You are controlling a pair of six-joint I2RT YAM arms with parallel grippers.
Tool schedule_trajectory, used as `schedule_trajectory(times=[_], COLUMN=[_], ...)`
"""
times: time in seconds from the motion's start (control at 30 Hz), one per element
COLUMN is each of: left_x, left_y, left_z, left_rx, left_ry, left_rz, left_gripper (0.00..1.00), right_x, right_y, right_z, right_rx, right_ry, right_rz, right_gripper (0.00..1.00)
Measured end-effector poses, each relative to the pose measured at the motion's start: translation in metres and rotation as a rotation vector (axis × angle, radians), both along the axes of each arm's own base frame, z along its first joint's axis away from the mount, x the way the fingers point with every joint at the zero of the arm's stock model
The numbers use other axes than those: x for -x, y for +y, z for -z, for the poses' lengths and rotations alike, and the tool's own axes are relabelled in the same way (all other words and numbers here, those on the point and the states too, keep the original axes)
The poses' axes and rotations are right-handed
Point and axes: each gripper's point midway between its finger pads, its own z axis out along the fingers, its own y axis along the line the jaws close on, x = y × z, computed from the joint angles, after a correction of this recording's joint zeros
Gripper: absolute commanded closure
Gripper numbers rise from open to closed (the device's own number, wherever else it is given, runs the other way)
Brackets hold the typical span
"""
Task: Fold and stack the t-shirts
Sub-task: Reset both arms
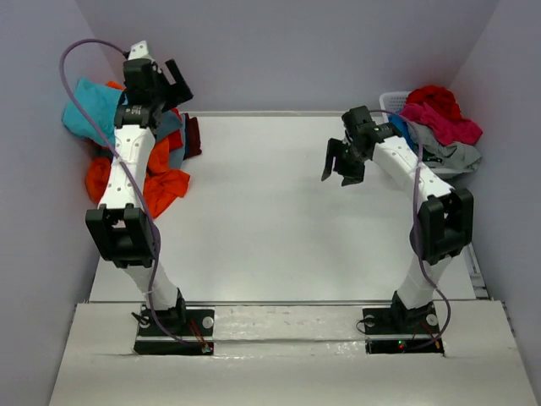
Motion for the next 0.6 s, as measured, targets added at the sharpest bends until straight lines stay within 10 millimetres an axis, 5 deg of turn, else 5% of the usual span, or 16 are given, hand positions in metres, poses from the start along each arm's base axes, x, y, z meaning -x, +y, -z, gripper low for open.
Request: schedule_trajectory(times=[0.13,0.2,0.47,0.6], left_x=[0.023,0.037,0.07,0.088], left_y=[-0.079,-0.101,-0.107,-0.111], left_z=[-0.001,0.012,0.093,0.111], left_rx=[-0.006,-0.004,-0.007,-0.016], left_ry=[0.0,0.027,0.228,0.281], left_rz=[0.175,0.232,0.266,0.284], left_gripper=[0.01,0.01,0.01,0.01], right_x=[0.0,0.001,0.003,0.005], right_y=[-0.006,-0.011,-0.022,-0.026], right_z=[-0.036,-0.047,-0.033,-0.023], right_rx=[-0.005,0.001,0.044,0.064], right_ry=[-0.109,-0.156,-0.184,-0.175], right_rz=[0.024,0.036,0.063,0.07], right_gripper=[0.07,0.06,0.04,0.03])
